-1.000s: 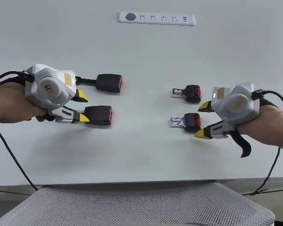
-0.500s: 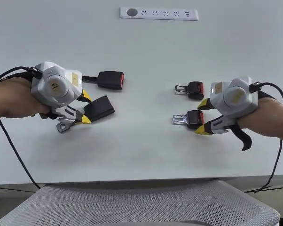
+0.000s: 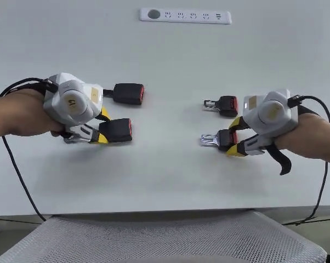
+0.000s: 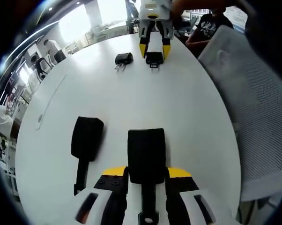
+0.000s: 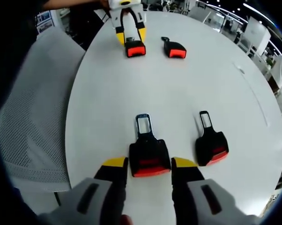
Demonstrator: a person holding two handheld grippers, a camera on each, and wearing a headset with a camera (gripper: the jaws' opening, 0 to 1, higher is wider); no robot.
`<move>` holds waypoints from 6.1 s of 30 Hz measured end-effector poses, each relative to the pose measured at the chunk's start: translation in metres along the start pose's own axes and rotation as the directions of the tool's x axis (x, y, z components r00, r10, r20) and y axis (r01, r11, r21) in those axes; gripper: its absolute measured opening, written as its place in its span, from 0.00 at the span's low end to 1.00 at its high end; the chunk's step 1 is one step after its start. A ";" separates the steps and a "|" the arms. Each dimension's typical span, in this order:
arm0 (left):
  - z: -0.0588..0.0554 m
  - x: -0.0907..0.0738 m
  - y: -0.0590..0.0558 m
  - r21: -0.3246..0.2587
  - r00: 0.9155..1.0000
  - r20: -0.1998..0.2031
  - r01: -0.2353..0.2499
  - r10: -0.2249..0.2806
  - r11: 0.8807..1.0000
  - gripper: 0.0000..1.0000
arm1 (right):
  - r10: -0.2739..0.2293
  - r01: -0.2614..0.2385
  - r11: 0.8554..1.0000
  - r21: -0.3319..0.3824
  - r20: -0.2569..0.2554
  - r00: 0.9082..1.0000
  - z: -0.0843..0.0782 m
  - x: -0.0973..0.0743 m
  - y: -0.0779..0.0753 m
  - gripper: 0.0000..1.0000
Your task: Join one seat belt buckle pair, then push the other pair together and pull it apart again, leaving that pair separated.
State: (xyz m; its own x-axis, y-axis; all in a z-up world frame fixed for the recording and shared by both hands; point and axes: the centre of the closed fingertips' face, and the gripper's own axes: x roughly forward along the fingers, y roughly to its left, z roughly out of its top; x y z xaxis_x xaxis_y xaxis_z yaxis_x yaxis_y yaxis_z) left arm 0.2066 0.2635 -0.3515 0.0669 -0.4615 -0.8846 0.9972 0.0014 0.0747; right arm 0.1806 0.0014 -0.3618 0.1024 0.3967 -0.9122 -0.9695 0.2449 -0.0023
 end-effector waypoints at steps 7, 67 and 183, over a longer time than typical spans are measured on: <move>-0.001 0.000 0.000 0.014 1.000 -0.012 -0.004 0.004 1.000 0.32 | 0.012 -0.012 1.000 -0.023 -0.015 1.000 -0.003 0.000 0.000 0.37; -0.005 0.004 -0.002 0.052 0.999 -0.040 0.000 0.003 0.999 0.32 | 0.057 -0.052 0.987 -0.149 0.027 0.998 0.050 0.028 0.010 0.35; -0.017 0.014 0.008 0.015 1.000 -0.024 -0.002 0.002 1.000 0.29 | 0.081 -0.048 0.986 -0.157 0.212 0.974 0.177 0.086 0.020 0.31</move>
State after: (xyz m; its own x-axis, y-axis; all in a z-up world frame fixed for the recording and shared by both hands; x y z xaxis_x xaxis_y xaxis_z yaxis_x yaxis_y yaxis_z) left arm 0.2160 0.2726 -0.3711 0.0700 -0.4398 -0.8953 0.9965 -0.0107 0.0831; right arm 0.2091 0.1976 -0.3680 0.0685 0.5940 -0.8016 -0.9962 0.0835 -0.0233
